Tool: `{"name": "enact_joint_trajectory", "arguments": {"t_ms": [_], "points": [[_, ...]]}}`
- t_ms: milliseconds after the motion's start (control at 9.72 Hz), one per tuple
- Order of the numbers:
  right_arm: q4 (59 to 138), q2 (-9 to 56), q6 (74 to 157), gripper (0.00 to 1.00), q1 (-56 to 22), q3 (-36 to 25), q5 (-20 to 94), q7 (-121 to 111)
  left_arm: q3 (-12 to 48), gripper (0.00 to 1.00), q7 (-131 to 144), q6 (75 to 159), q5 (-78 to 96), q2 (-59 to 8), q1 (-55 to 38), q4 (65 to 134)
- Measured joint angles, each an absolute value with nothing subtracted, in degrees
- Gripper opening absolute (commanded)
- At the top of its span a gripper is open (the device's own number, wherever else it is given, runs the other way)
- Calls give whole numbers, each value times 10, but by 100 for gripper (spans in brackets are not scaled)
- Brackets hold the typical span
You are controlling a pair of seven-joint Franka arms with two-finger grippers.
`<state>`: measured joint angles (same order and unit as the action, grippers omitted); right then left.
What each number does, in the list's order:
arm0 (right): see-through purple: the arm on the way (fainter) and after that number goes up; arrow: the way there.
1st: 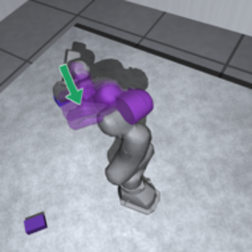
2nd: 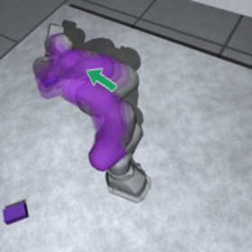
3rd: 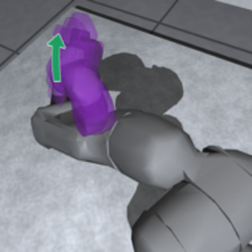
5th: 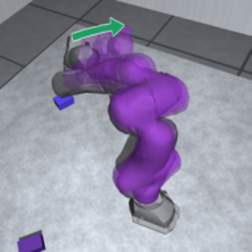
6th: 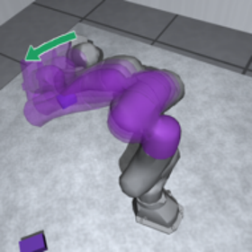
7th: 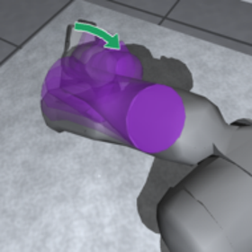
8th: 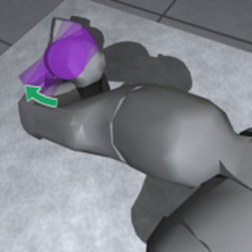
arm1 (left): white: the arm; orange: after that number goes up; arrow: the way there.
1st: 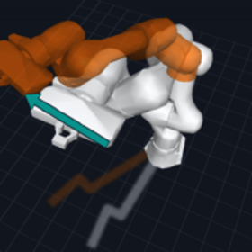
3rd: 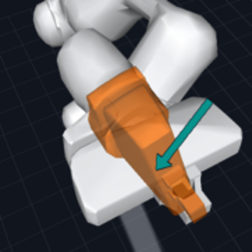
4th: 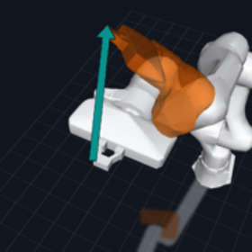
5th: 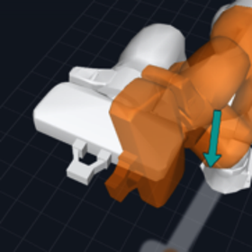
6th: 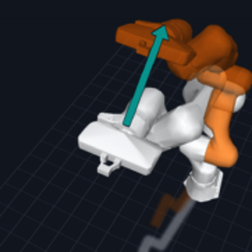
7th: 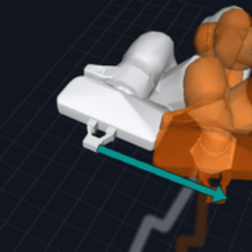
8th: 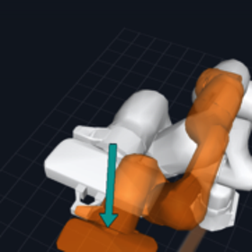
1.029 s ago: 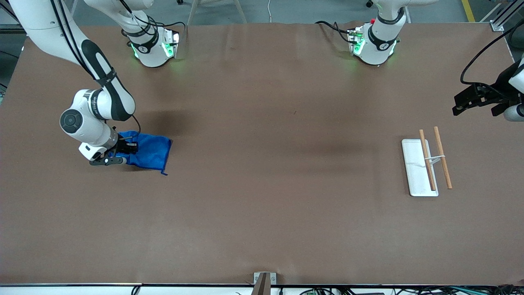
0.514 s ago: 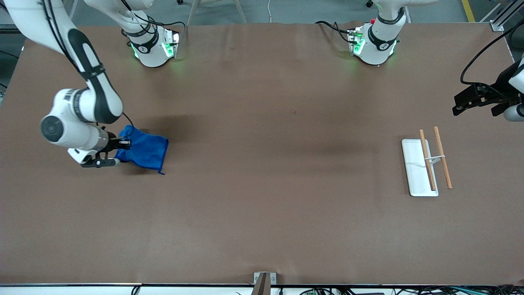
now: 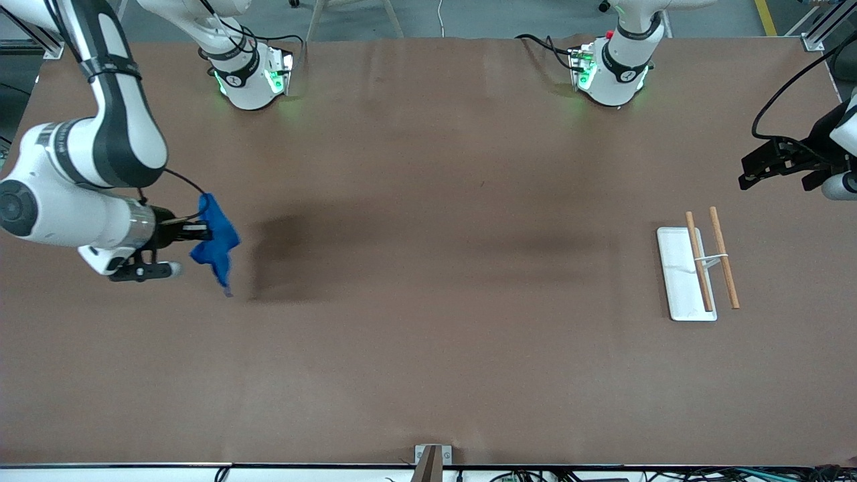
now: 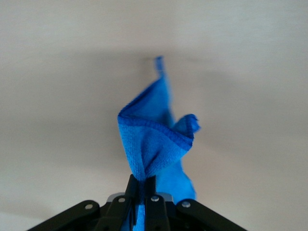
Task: Right arm passes towel to left arm to hang
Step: 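Lift the towel with the right gripper while the left gripper approaches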
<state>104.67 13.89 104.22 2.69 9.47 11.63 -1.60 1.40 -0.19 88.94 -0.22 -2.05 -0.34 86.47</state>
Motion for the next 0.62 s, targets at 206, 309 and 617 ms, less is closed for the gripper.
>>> {"name": "enact_joint_trajectory", "arguments": {"t_ms": [206, 309, 617], "points": [[1047, 147, 1076, 0, 19, 147, 211, -13, 13, 100, -2, 892, -2, -23, -2, 865], [1047, 154, 1105, 0, 16, 179, 269, -12, 13, 100, -3, 895, 5, -24, -1, 865], [1040, 189, 1205, 0, -12, 266, 411, -14, 12, 100, -8, 896, 54, -36, 3, 868]]}}
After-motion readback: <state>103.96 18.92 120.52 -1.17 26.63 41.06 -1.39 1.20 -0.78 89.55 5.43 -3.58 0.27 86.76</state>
